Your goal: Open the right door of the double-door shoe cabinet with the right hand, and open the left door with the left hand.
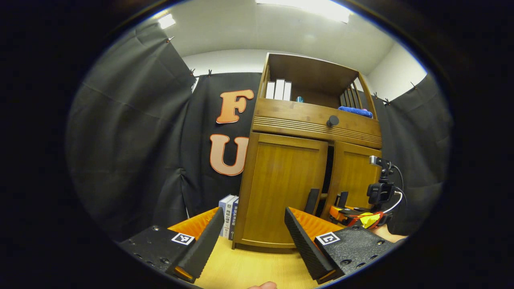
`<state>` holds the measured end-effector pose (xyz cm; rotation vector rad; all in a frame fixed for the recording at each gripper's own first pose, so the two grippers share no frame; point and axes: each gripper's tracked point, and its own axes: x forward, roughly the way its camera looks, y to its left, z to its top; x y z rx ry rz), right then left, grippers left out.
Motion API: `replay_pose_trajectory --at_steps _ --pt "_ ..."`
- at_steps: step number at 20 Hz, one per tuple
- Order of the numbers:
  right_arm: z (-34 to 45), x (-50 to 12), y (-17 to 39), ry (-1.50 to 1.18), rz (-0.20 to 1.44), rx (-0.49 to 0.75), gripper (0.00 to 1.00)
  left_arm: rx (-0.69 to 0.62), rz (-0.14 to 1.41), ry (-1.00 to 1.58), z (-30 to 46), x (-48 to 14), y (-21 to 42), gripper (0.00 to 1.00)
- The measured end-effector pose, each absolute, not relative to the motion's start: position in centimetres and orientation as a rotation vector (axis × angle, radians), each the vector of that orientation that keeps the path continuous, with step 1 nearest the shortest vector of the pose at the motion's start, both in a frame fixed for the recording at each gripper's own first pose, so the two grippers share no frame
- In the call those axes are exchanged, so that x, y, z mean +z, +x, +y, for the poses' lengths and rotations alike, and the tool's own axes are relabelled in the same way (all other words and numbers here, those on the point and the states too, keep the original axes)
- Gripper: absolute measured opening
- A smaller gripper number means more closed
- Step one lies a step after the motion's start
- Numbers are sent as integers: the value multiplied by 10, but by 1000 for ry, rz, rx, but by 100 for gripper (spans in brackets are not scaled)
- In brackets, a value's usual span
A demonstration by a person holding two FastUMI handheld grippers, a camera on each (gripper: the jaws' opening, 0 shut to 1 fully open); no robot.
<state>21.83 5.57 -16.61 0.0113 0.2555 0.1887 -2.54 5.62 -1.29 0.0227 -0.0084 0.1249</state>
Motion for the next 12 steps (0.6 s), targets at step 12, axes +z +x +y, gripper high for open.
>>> replay_pose_trajectory --at_steps 12 --pt "-8 -143 139 -16 241 106 27 -57 -6 18 -10 -18 16 92"
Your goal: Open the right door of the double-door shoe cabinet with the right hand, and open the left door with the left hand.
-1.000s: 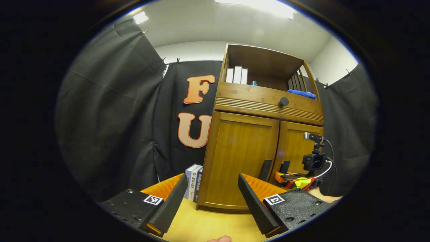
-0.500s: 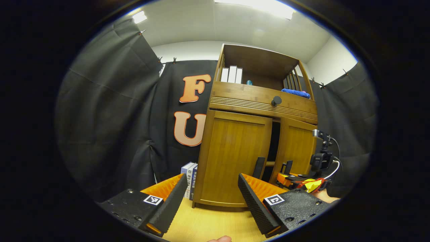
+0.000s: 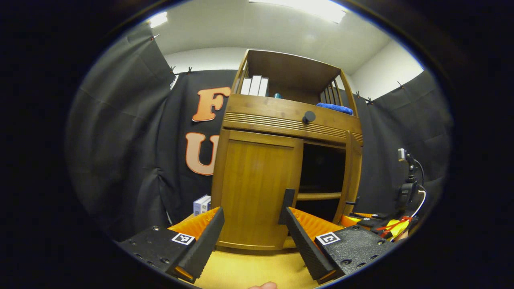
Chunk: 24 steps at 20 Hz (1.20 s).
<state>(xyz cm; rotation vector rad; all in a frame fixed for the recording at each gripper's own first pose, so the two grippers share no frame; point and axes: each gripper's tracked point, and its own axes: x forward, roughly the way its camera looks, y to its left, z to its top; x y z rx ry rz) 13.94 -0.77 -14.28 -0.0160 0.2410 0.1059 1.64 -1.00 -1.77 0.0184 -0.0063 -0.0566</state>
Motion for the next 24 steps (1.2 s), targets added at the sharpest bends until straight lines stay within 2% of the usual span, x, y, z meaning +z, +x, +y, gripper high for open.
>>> replay_pose_trajectory --at_steps 2,5,6,7,8,9,10,12,13,17,20,23,24 --pt "-30 -140 122 -17 237 62 21 -97 -6 9 -25 -20 28 92" --pt "-59 -135 104 -38 223 -3 26 -152 1 -10 -47 -28 42 92" --pt "-67 -134 101 -47 224 -7 18 -162 5 -12 -50 -32 46 92" --pt "-73 -135 99 -49 227 -11 18 -167 8 -12 -52 -34 49 97" --pt "-79 -131 93 -45 224 -20 23 -170 11 -12 -54 -36 51 95" --pt "-83 -132 94 -53 227 -24 12 -174 12 -14 -55 -38 51 92" --pt "-86 -131 93 -58 221 -28 19 -177 11 -14 -57 -39 53 92" --pt "-94 -130 91 -58 223 -39 5 -181 10 -12 -59 -41 56 92" --pt "-100 -129 89 -59 229 -48 12 -183 6 -12 -59 -40 56 92" --pt "-130 -126 82 -91 237 -89 11 -169 -19 5 -56 -36 56 92" --pt "-139 -127 80 -128 245 -24 11 -154 -38 26 -53 -37 58 92" --pt "-167 -123 80 -171 244 -30 11 -135 -43 37 -48 -37 68 95" --pt "-174 -123 79 -148 242 -20 5 -138 -44 34 -49 -38 68 92"
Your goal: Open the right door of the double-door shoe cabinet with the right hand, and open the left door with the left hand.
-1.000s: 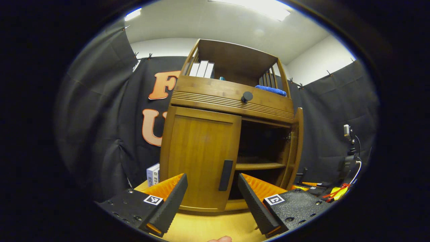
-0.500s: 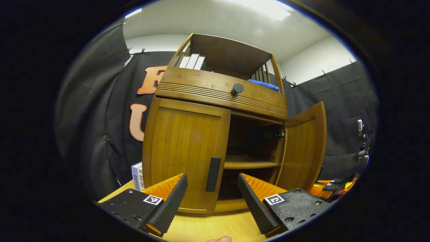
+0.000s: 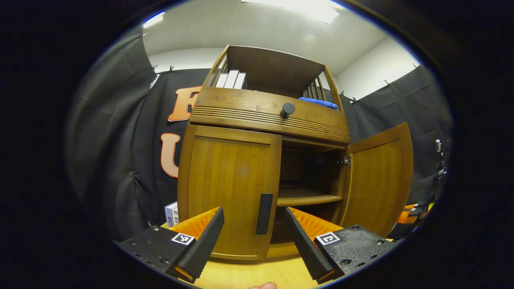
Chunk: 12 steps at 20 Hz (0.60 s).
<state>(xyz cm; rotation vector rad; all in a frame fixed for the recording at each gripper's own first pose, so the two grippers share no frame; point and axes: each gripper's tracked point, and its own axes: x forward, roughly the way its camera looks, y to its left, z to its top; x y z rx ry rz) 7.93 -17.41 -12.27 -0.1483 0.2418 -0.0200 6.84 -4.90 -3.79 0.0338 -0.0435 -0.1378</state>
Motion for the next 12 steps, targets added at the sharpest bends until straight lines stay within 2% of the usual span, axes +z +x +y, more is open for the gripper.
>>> replay_pose_trajectory --at_steps 3,4,5,6,7,8,9,11,12 --pt "-188 -124 75 -116 231 16 17 -149 -32 34 -53 -42 70 95" --pt "-193 -126 74 -116 232 32 0 -154 -30 38 -55 -43 71 95" --pt "-201 -125 73 -104 232 41 9 -159 -33 41 -57 -42 72 95" --pt "-208 -126 72 -87 236 46 9 -165 -34 41 -60 -42 73 92" --pt "-216 -127 70 -75 243 42 8 -178 -29 39 -64 -43 74 95" --pt "-224 -127 67 -68 244 24 4 -190 -20 34 -68 -46 75 92" --pt "-235 -125 63 -65 237 -3 8 -198 -12 26 -72 -47 77 92" --pt "-243 -117 51 -41 207 -29 8 -213 -5 15 -78 -48 81 92" --pt "-245 -113 46 -25 194 -44 4 -218 -1 10 -80 -50 82 92"
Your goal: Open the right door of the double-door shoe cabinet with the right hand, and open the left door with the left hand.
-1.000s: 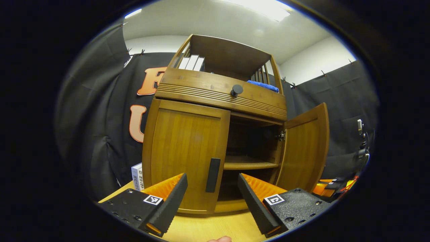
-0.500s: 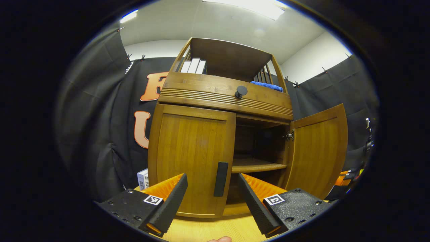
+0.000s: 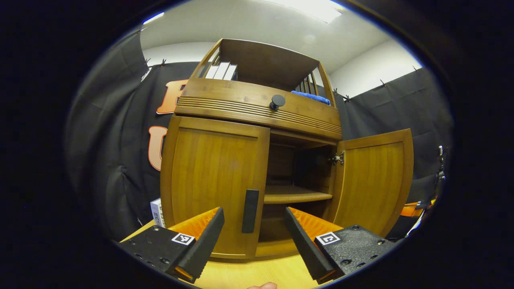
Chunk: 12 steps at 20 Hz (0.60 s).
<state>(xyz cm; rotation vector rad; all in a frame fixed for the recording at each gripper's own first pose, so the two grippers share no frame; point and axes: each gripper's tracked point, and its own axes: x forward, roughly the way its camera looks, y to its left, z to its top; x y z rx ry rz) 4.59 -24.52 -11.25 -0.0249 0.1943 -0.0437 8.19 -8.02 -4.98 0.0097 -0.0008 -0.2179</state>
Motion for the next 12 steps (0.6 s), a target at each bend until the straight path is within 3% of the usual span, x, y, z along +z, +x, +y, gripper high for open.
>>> replay_pose_trajectory --at_steps 1,12 --pt "-249 -108 37 -13 188 -60 8 -224 4 5 -83 -51 83 92" --pt "-218 -50 -18 -22 149 -161 8 -240 23 32 -95 -66 132 92"
